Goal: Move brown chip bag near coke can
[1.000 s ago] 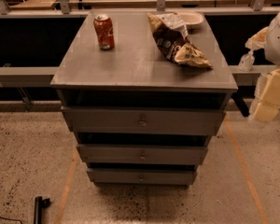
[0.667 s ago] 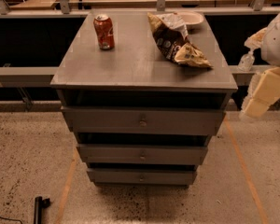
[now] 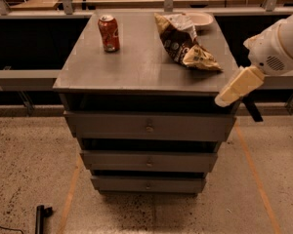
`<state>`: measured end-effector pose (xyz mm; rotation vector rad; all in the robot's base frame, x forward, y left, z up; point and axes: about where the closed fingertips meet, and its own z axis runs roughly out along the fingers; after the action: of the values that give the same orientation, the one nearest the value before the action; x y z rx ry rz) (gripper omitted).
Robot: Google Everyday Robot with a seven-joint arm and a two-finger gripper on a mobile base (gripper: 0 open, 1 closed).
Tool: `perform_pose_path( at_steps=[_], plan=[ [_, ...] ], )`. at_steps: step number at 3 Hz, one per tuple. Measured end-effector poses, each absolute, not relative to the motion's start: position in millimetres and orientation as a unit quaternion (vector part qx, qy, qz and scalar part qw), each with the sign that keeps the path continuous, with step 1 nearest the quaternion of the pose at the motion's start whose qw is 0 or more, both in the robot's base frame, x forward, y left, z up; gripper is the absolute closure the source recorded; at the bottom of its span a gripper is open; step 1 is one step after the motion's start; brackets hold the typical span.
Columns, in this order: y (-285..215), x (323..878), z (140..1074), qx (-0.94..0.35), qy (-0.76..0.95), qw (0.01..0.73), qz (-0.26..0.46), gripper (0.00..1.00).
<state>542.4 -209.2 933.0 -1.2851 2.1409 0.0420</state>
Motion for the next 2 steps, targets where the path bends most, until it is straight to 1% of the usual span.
perform_pose_path(
  at_steps=[1, 2],
  plan=[
    [-204.9, 586.4, 918.4, -0.427, 0.83, 0.359, 0.0, 0.0],
    [-205.8, 602.4, 932.7, -0.385, 0.835, 0.394, -0.002, 0.0]
  ],
)
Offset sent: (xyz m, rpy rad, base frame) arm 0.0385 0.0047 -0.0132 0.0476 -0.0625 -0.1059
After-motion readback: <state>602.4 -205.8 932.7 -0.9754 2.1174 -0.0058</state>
